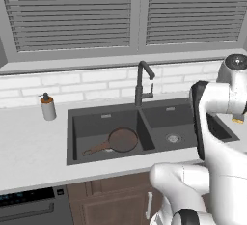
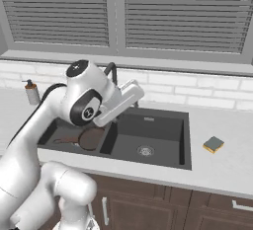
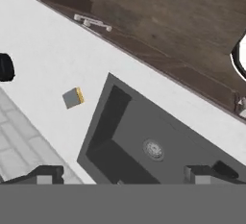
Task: Pick the pan and sponge and place them into the sink. Then turn on the water.
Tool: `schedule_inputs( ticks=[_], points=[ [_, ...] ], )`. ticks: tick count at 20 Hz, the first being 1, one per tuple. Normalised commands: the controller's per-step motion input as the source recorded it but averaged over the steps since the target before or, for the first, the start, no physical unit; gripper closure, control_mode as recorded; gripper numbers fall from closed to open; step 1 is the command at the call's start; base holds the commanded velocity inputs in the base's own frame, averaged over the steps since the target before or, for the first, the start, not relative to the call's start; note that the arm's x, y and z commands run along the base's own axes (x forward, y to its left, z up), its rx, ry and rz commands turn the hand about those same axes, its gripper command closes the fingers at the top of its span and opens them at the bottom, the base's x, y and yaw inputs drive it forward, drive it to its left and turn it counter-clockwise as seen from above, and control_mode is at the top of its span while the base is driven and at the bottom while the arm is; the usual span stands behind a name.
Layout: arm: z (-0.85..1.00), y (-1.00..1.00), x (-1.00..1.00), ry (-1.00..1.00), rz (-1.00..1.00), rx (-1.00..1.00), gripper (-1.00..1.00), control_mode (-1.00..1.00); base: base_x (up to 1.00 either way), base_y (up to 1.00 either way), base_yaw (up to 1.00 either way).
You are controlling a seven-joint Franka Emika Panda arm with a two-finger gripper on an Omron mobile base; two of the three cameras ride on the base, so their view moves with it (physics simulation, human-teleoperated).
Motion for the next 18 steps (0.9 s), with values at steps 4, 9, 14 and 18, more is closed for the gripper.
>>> schedule_inputs(
  ticks=[4,9,14,18],
  points=[
    [-0.02,-0.48,0.25,-0.18,-0.22,0.27,-1.00,-1.00,0.00,0.00,0.00],
    [-0.18,-0.46,0.34,-0.18,-0.21,0.21,-1.00,-1.00,0.00,0.00,0.00],
    [-0.35,-0.51,0.45,-0.04,-0.22,0.13,-1.00,-1.00,0.00,0.00,0.00],
    [-0.04,-0.49,0.63,0.08,-0.30,0.20,-1.00,-1.00,0.00,0.00,0.00]
  ],
)
